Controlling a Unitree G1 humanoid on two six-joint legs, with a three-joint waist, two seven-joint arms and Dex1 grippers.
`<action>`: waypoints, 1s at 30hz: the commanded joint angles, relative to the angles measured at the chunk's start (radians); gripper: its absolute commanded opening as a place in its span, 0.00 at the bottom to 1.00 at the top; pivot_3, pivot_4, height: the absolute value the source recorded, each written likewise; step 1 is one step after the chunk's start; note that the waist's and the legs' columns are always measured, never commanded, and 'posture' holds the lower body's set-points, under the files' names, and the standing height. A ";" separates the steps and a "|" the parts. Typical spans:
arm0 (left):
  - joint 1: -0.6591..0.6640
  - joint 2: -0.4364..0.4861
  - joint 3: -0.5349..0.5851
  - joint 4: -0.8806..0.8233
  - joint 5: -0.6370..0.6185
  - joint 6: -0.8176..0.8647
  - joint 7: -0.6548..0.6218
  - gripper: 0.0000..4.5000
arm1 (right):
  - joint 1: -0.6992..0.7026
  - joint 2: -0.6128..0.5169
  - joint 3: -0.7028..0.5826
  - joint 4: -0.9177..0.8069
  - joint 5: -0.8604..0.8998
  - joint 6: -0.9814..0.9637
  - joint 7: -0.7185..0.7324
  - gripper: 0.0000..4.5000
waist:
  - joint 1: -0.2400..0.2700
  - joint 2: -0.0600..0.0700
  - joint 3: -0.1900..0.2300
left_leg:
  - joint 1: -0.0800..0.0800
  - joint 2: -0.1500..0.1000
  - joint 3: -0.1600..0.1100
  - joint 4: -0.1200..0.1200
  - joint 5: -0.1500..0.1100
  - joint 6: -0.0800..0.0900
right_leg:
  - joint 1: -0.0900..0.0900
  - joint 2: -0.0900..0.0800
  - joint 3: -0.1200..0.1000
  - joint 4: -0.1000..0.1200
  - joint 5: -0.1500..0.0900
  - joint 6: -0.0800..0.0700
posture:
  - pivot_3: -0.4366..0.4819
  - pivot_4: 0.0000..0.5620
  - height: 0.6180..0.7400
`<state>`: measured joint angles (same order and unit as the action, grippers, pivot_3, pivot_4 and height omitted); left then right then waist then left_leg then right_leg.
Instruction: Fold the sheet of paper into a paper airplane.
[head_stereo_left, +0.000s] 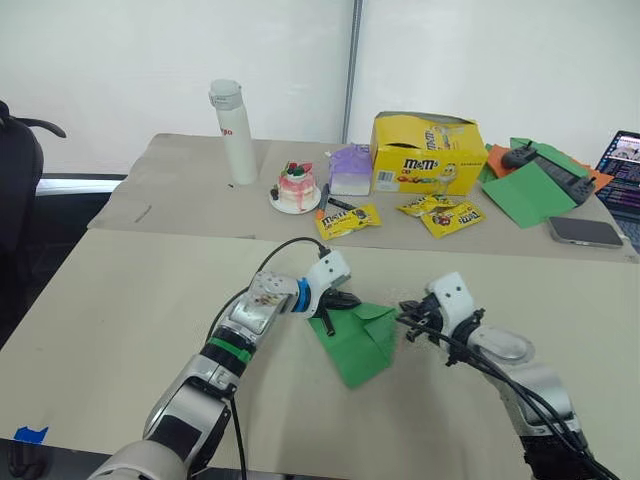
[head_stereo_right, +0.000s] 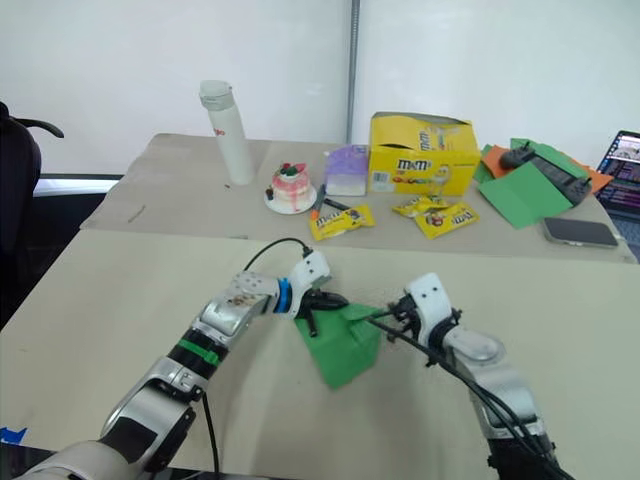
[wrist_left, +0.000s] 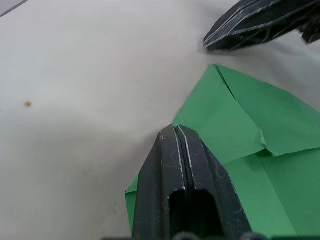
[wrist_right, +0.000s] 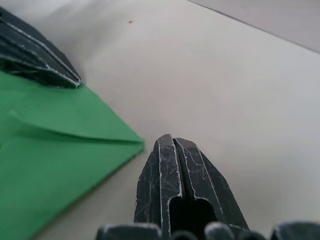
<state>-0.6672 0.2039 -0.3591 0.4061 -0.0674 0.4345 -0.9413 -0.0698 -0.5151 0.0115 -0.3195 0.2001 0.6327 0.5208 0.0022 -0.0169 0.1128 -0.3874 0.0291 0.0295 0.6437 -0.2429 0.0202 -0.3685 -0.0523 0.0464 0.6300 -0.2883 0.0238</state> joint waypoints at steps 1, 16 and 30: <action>0.012 -0.010 -0.020 -0.001 0.010 0.000 -0.008 0.01 | 0.034 -0.063 -0.017 -0.073 0.015 0.006 0.054 0.00 | 0.002 0.000 0.000 | 0.000 0.000 0.000 0.000 0.000 0.000 | 0.000 0.000 0.000 0.000 0.000 0.000 | 0.48 0.27 1.00; 0.041 0.010 -0.083 -0.100 0.021 0.042 -0.042 0.01 | 0.109 -0.114 0.070 -0.153 0.112 0.030 0.201 0.00 | 0.003 0.000 0.000 | 0.000 0.000 0.000 0.000 0.000 0.000 | 0.000 0.001 0.000 0.000 0.000 0.000 | 0.48 0.27 1.00; 0.046 0.005 -0.062 -0.164 -0.009 0.059 -0.035 0.01 | -0.045 0.051 0.058 -0.061 0.169 0.047 0.147 0.00 | 0.003 0.000 0.000 | 0.000 0.000 -0.001 0.000 0.000 0.000 | 0.000 0.001 0.000 0.000 0.000 0.000 | 0.48 0.27 1.00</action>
<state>-0.6233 0.2149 -0.4279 0.2787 -0.0657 0.4820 -0.9797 -0.0889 -0.4736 0.0715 -0.3774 0.3499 0.6743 0.6760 0.0055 -0.0167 0.1128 -0.3876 0.0293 0.0290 0.6438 -0.2429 0.0202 -0.3690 -0.0516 0.0464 0.6300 -0.2884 0.0239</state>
